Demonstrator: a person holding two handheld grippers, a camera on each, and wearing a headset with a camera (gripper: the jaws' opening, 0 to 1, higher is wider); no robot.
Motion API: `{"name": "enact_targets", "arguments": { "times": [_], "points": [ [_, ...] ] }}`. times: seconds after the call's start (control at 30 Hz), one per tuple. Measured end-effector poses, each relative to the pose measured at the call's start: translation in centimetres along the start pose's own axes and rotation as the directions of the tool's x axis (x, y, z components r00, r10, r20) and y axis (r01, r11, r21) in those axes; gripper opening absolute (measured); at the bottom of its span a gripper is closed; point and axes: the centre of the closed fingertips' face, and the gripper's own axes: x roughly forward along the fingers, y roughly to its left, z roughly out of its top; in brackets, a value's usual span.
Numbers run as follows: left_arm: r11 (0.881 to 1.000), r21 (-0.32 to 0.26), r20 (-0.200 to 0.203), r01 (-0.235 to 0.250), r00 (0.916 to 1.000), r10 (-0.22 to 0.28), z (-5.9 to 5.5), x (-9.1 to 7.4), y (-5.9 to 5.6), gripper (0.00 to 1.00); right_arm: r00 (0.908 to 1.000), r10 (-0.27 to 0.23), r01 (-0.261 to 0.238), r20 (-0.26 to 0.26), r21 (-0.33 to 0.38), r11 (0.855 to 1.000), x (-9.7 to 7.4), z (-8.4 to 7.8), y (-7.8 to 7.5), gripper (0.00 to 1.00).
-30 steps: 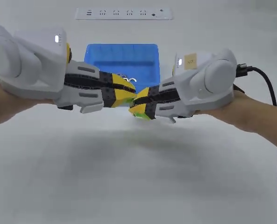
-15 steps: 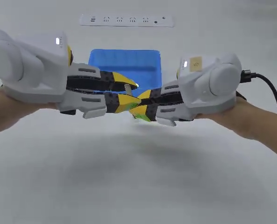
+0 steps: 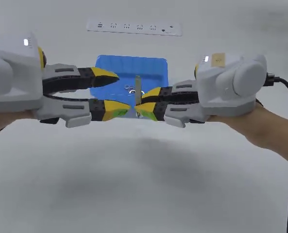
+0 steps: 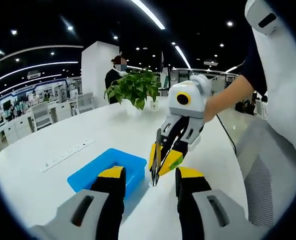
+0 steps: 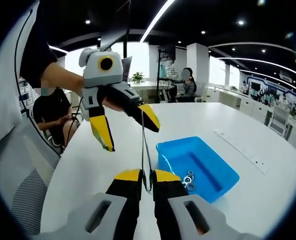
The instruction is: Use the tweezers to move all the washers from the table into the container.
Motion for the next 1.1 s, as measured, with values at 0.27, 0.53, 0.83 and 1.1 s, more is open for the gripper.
{"name": "enact_targets", "arguments": {
  "times": [0.27, 0.53, 0.83, 1.1],
  "points": [
    [0.989, -0.116, 0.087, -0.092, 0.9909, 0.102, -0.3, -2.3, 0.0, 0.54, 0.9994, -0.018, 0.018, 0.03, -0.015, 1.0, -0.9, 2.9, -1.4, 0.09],
    [0.934, -0.251, 0.159, -0.252, 0.9417, 0.297, -1.7, -3.8, 0.8, 0.65, 0.9988, -0.042, 0.043, 0.024, -0.053, 0.998, -0.8, 4.4, -4.6, 0.09],
    [0.929, -0.233, 0.103, -0.287, 0.9428, 0.317, -3.9, -3.2, 0.0, 0.67, 0.9982, -0.055, 0.056, 0.025, -0.057, 0.997, 0.4, 5.2, -6.6, 0.09],
    [0.925, -0.228, 0.055, -0.305, 0.944, 0.325, -5.7, -2.6, -0.3, 0.63, 0.995, -0.086, 0.085, 0.05, 0.025, 0.996, 1.3, 4.2, -9.0, 0.09]
  ]
}}
